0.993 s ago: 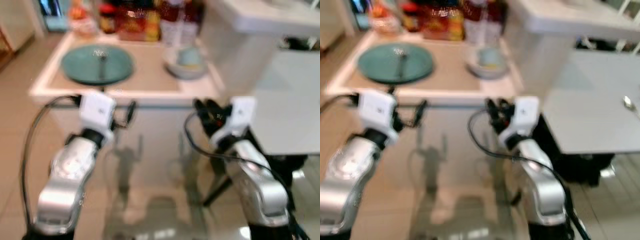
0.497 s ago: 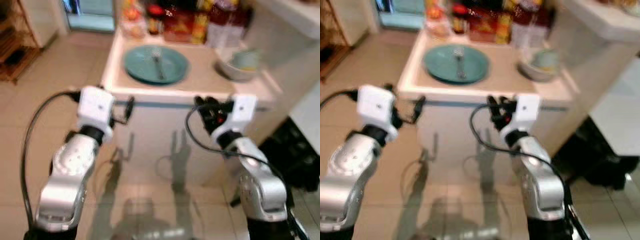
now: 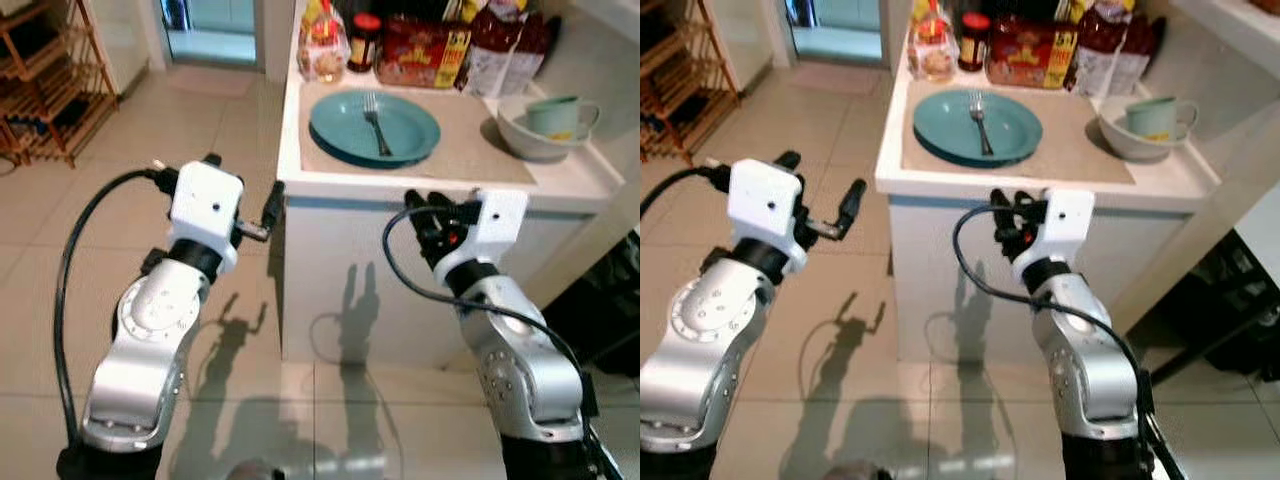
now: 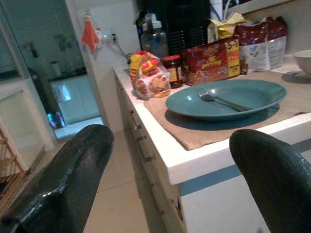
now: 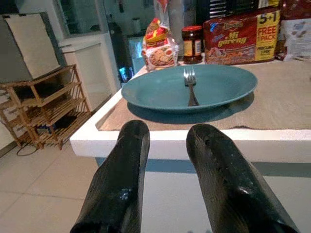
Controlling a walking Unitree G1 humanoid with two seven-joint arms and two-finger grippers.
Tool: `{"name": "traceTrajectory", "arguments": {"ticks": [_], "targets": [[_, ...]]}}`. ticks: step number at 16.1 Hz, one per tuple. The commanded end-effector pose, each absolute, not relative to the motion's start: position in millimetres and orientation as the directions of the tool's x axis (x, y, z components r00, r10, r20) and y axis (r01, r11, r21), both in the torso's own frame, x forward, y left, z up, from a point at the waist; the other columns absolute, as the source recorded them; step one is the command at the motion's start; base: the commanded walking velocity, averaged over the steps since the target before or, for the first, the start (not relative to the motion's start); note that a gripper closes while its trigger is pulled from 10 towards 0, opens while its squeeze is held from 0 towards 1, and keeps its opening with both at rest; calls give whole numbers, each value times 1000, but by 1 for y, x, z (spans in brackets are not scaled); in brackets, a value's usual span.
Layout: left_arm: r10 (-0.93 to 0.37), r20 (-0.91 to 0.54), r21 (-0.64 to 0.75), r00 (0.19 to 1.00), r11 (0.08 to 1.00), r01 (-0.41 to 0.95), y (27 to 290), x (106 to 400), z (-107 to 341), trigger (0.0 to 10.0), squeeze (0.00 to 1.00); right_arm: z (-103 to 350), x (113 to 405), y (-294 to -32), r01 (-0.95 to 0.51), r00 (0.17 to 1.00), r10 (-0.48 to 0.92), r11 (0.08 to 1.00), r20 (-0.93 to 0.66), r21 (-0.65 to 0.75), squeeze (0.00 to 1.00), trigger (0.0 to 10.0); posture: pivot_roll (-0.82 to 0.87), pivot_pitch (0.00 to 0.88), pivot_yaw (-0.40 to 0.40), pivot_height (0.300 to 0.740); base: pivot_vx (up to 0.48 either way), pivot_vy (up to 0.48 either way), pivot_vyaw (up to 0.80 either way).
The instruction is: Setting the table
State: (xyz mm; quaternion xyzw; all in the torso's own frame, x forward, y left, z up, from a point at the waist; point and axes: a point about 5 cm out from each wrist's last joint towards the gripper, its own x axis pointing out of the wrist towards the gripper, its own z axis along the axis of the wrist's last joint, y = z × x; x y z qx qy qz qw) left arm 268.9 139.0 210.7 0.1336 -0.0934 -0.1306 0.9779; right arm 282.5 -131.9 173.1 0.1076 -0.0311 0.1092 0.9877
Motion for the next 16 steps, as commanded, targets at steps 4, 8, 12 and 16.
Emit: {"name": "traceTrajectory", "arguments": {"ticks": [4, 8, 12, 16], "targets": [[-307, 136, 308, 942, 917, 255, 136, 271, 208, 10000, 0, 183, 288, -145, -159, 982, 132, 962, 134, 221, 0, 10000, 150, 1, -47, 740, 405, 0, 209], [-303, 137, 291, 943, 922, 254, 137, 271, 207, 10000, 0, 187, 291, -145, -175, 978, 146, 962, 148, 209, 0, 10000, 145, 0, -44, 740, 404, 0, 0], [-313, 131, 276, 941, 923, 268, 134, 274, 205, 10000, 0, 186, 293, -146, -167, 983, 152, 972, 106, 162, 0, 10000, 131, 0, -32, 740, 402, 0, 0], [-319, 131, 274, 939, 922, 275, 133, 275, 205, 10000, 0, 186, 301, -150, -142, 989, 135, 980, 57, 139, 0, 10000, 132, 0, -32, 740, 377, 0, 0]]}}
